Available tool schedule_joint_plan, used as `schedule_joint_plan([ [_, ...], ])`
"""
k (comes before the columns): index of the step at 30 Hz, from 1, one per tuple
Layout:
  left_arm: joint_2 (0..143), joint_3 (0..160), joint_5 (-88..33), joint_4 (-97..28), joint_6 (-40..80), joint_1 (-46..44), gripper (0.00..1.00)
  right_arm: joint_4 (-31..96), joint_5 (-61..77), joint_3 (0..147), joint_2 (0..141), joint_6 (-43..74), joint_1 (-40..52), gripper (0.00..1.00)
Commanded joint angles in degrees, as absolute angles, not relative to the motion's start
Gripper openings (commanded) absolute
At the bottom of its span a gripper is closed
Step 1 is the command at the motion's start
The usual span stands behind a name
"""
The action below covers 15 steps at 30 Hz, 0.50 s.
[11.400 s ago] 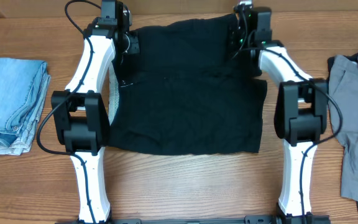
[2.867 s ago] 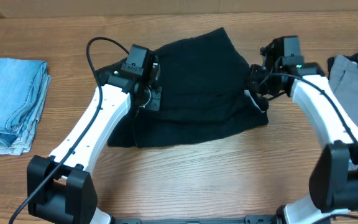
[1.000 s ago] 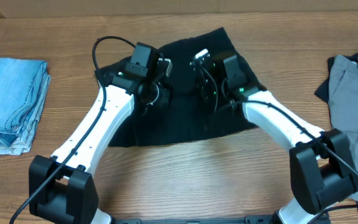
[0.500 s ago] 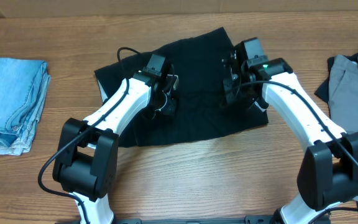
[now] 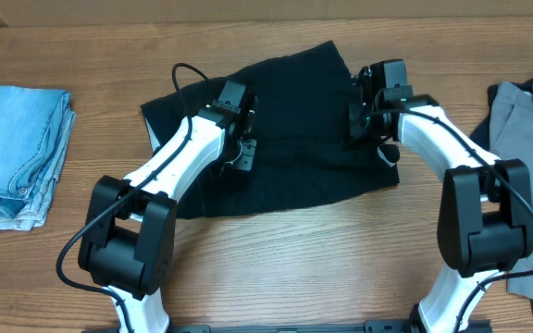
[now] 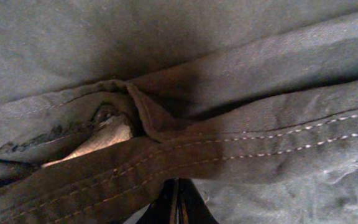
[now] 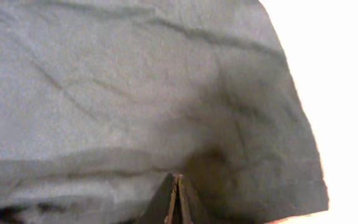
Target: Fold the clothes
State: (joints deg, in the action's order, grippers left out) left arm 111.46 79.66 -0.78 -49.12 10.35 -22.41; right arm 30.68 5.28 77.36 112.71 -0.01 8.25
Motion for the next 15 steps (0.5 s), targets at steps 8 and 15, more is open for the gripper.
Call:
schedule_joint_plan([
  [8, 111.4, 80.8, 0.6, -48.7, 10.4, -22.4, 0.04, 63.8, 19.5, 82.1, 101.2, -4.8, 8.4, 0.04],
  [15, 111.4, 80.8, 0.4, -47.9, 10.7, -22.4, 0.04, 53.1, 25.1, 66.2, 101.8, -8.4, 10.2, 0.04],
])
